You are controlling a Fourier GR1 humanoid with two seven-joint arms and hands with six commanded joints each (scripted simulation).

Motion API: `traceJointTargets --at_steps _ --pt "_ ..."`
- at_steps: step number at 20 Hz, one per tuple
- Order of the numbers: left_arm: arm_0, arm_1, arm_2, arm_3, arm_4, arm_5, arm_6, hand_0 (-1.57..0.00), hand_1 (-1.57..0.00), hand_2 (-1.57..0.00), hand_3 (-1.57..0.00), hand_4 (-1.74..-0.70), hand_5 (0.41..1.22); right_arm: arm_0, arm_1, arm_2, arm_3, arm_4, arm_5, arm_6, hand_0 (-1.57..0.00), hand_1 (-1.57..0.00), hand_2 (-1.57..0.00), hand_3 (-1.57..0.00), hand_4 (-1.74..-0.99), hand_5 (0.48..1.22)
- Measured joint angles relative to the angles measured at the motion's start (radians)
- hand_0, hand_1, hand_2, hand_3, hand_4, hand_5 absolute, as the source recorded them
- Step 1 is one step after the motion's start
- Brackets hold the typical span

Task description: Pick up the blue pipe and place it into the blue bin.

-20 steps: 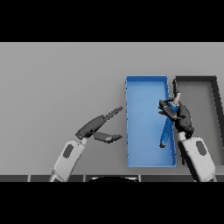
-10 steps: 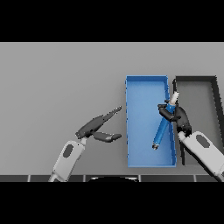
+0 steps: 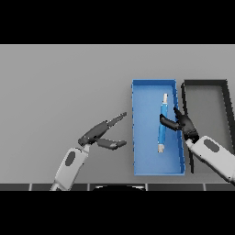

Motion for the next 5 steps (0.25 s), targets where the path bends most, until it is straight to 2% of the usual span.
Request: traceJointTargets --at_steps 3,5 --pt "-0.018 -0.012 -0.003 0.013 -0.009 0.008 0.016 0.0 0.0 0.0 0.0 -0.93 0.496 -0.008 -0.014 0.007 -0.007 0.01 0.023 0.0 -0.02 -0.02 -0.02 0.0 -1.084 0.712" --pt "0.0 -0.011 -0.011 0.011 -0.014 0.008 -0.008 0.0 0.0 0.0 0.0 -0.93 0.495 -0.011 -0.011 0.016 -0.012 0.017 0.028 0.0 -0.02 -0.02 -0.02 0.0 -1.084 0.714"
